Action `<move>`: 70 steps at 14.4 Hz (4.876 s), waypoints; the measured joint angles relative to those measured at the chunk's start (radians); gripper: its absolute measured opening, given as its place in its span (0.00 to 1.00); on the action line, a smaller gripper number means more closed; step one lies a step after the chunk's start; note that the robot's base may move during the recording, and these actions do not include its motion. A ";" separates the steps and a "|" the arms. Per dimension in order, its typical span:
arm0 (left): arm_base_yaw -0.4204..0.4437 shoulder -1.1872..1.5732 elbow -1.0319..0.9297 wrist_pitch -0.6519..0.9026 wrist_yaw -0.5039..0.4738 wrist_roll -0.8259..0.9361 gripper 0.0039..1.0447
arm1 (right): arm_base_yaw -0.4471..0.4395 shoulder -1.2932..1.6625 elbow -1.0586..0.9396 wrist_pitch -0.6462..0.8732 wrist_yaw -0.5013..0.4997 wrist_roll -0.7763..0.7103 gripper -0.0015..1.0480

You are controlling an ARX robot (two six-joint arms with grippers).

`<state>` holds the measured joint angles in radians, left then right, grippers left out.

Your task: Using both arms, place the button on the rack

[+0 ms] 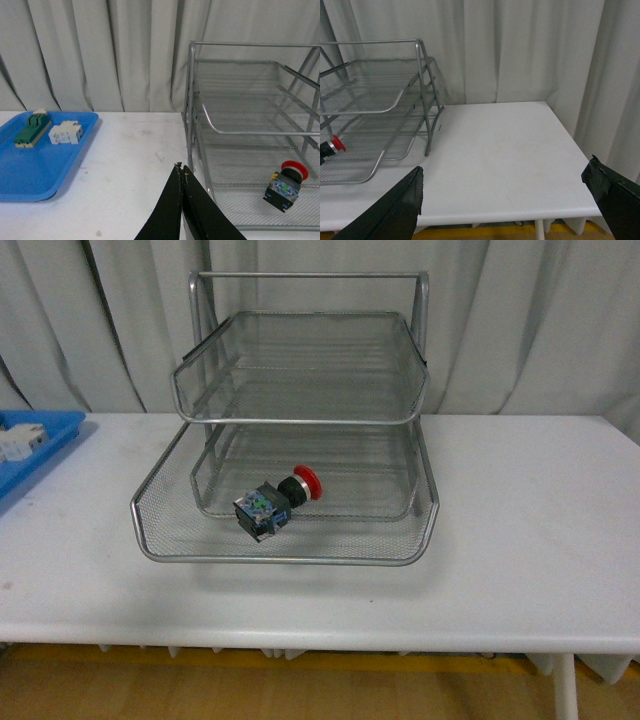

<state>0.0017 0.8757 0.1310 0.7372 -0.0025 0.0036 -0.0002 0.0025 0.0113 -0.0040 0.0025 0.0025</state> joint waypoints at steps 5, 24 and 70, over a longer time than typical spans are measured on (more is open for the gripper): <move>0.000 -0.204 -0.096 -0.087 0.002 0.000 0.01 | 0.000 0.000 0.000 0.000 0.000 0.000 0.94; 0.000 -0.702 -0.122 -0.563 0.002 0.000 0.01 | 0.000 0.000 0.000 0.000 0.000 0.000 0.94; 0.000 -0.869 -0.122 -0.741 0.002 -0.001 0.94 | 0.585 1.965 1.138 -0.113 -0.023 0.450 0.02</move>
<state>0.0017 0.0063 0.0093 -0.0036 -0.0002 0.0025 0.5846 1.9671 1.1488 -0.1165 -0.0200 0.4526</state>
